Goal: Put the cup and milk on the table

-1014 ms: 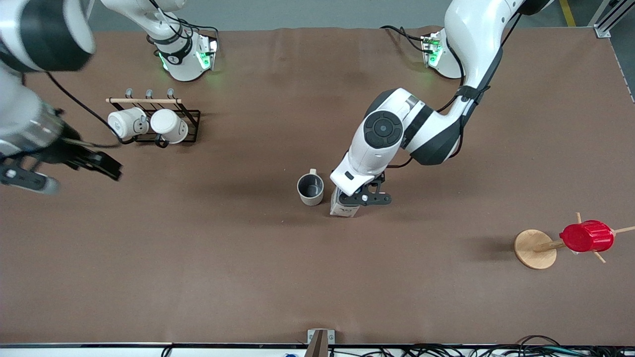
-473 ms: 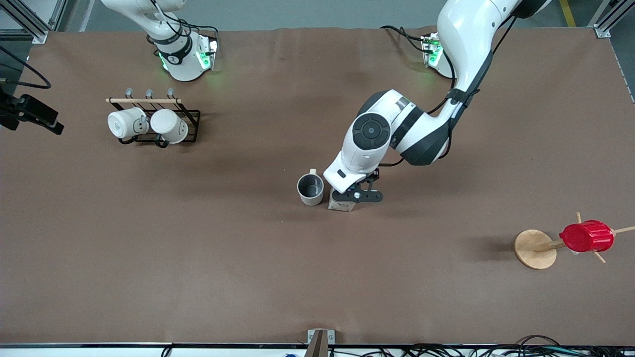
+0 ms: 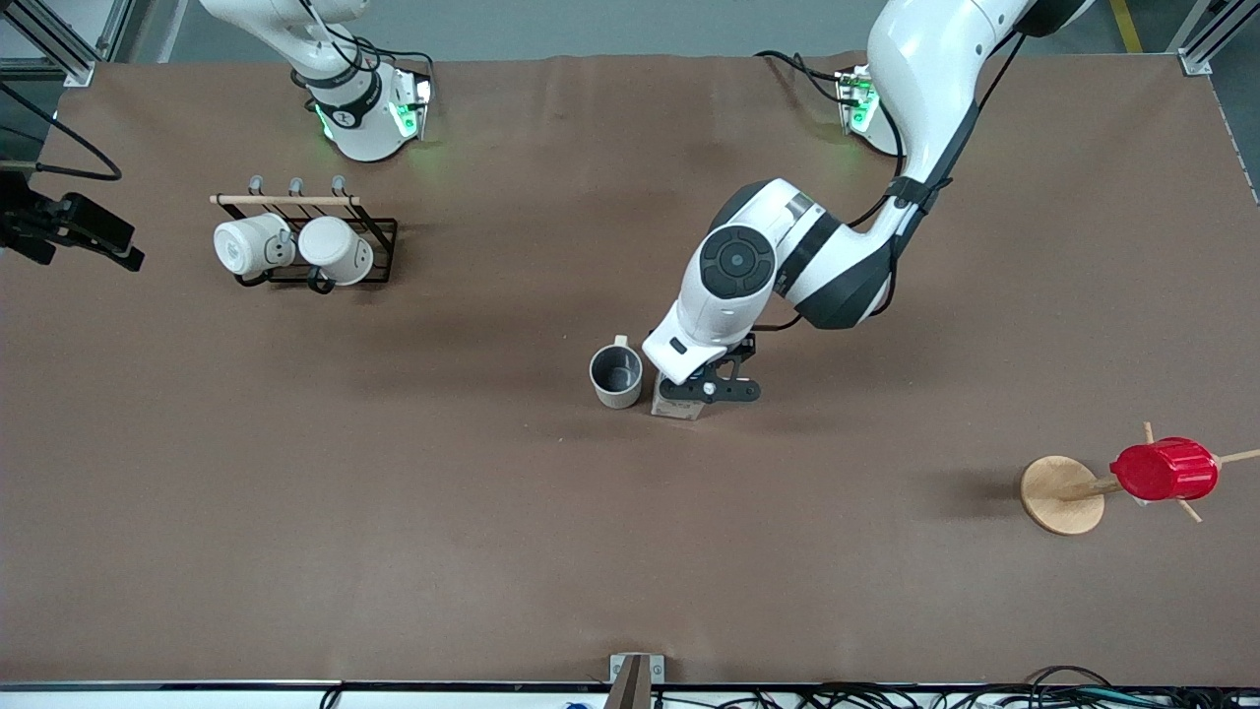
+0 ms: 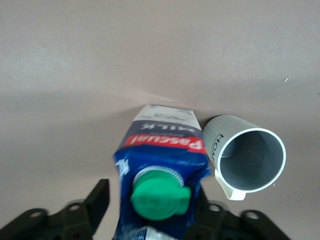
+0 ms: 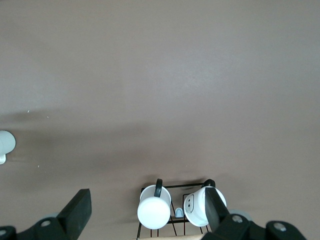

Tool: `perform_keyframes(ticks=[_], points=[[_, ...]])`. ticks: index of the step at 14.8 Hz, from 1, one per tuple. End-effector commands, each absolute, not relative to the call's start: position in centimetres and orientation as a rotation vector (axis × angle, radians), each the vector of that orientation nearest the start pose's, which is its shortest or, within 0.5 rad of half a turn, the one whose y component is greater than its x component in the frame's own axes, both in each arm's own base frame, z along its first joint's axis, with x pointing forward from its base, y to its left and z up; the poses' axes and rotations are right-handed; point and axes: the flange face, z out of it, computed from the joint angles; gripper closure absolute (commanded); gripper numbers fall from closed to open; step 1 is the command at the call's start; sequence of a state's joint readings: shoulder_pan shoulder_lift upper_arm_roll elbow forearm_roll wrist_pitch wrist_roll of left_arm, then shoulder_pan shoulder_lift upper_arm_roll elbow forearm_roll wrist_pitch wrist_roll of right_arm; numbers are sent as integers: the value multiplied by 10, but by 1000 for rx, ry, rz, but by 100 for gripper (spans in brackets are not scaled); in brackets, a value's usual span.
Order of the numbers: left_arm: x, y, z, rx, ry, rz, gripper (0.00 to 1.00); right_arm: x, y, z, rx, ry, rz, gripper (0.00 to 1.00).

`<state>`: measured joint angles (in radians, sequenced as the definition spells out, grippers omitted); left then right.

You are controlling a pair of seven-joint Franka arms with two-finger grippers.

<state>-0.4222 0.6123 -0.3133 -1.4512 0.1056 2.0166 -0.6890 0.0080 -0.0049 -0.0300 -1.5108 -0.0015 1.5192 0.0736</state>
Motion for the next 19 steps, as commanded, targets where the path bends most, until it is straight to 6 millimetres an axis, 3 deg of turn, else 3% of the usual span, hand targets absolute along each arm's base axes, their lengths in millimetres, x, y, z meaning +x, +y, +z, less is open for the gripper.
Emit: perform_keyframes(ticks=[1,5,8,12,14,19], points=[[561,-434,368,-3187,38,42,0,544,-11,651,-3120,154,-21,0],[567,-404,421,-3176,-23,-2,0,543,-11,650,-3117,156,-11,0],[577,-362,457,-3157,-95,-20,0,543,-11,650,-3117,156,-11,0],[587,-286,497,-3151,-141,-75,0,543,-11,650,-3117,156,-11,0],[581,-246,518,-3157,-117,-95,0,543,-6,650,-3119,142,-11,0],[567,-171,568,-3217,-52,-73,0,543,-4,650,-3119,137,-11,0]])
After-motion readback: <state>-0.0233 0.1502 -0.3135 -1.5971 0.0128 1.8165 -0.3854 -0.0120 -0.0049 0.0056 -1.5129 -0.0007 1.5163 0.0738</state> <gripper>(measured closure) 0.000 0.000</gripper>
